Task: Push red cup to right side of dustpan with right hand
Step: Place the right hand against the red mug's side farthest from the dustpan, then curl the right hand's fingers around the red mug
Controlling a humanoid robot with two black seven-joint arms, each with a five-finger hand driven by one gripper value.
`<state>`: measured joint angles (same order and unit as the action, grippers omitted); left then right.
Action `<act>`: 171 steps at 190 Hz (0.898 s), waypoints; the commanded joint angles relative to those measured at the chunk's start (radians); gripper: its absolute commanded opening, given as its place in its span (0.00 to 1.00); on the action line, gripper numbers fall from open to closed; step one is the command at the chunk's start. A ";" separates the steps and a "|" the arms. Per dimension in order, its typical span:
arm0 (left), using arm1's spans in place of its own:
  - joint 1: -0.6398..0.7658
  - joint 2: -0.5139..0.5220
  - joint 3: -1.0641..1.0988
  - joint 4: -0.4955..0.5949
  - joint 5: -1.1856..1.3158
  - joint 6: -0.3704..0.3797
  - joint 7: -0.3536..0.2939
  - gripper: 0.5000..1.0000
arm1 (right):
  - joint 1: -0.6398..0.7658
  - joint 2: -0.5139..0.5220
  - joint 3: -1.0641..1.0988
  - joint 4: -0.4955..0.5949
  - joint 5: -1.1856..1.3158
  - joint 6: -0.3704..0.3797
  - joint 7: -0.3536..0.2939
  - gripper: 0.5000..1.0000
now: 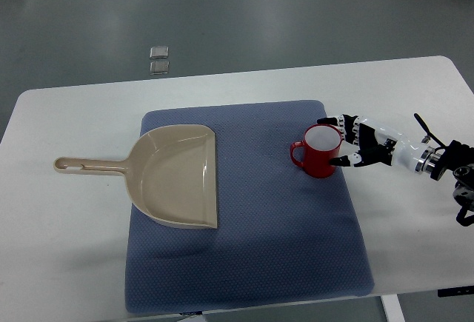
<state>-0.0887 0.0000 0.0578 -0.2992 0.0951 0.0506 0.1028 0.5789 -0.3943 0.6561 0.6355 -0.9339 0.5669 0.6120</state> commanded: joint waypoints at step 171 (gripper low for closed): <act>0.000 0.000 0.000 0.000 0.000 0.000 0.000 1.00 | -0.005 0.035 0.023 -0.005 0.030 -0.021 -0.001 0.86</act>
<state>-0.0883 0.0000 0.0570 -0.2991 0.0951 0.0507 0.1028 0.5731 -0.3705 0.6779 0.6302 -0.9090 0.5460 0.6102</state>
